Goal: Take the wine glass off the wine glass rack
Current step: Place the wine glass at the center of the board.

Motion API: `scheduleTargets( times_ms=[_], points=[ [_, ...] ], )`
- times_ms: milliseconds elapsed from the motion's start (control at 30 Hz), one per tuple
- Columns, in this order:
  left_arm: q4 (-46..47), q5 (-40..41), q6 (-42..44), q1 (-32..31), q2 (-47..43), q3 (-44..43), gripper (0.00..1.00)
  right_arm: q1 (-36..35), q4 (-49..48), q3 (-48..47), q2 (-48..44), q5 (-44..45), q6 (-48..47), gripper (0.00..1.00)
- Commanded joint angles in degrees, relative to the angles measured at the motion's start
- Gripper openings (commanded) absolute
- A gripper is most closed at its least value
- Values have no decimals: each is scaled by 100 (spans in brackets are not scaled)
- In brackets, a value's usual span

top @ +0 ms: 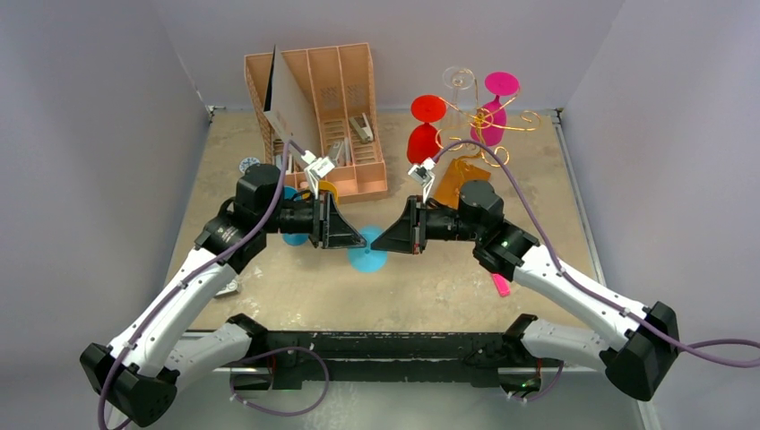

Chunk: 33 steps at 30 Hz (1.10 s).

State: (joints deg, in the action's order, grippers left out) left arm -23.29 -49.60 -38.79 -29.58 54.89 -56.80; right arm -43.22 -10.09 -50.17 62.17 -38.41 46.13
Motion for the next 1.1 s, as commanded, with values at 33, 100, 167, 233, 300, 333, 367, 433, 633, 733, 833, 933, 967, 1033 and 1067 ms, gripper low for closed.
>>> scheduleTargets(
  times_ms=[33, 100, 167, 233, 300, 333, 367, 433, 633, 733, 833, 933, 967, 1033, 1067],
  points=[
    [144, -182, -18, -2, -12, -132, 3, 7, -651, 272, -396, 303, 53, 0],
    [20, -4, 39, -2, -44, -182, 0, -1, -710, 307, -462, 293, 41, 1],
    [-144, 259, 127, -2, -94, -278, 0, 0, -807, 348, -507, 271, 78, 9],
    [-168, 408, 161, -3, -168, -332, 0, 9, -823, 386, -544, 236, 106, 25],
    [-170, 560, 171, -3, -246, -349, 0, 6, -797, 426, -579, 166, 59, 35],
    [-157, 653, 155, -1, -288, -339, 0, 7, -794, 448, -586, 52, -9, 39],
    [-144, 714, 128, 1, -313, -326, 0, 7, -791, 472, -591, -73, -107, 43],
    [-51, 775, 73, -4, -335, -294, 0, 7, -869, 554, -565, -346, -139, 47],
    [470, 784, -178, 0, -371, -94, 0, 0, -1646, 762, -204, -738, 578, 48],
    [571, 785, -191, -4, -423, -88, 0, -1, -2239, 930, -100, -617, 838, 39],
    [589, 785, -182, -1, -457, -92, 0, 0, -2729, 1022, -43, -462, 913, 27],
    [570, 799, -173, 0, -460, -94, 0, 4, -2990, 1000, 28, -457, 939, 22],
    [561, 807, -175, -3, -450, -107, 0, 3, -3033, 977, 47, -460, 928, 21],
    [567, 819, -182, -2, -432, -127, 0, 0, -3022, 944, 60, -381, 915, 21],
    [581, 820, -182, -3, -429, -131, 0, 0, -3026, 931, 66, -333, 922, 22]
  ],
)
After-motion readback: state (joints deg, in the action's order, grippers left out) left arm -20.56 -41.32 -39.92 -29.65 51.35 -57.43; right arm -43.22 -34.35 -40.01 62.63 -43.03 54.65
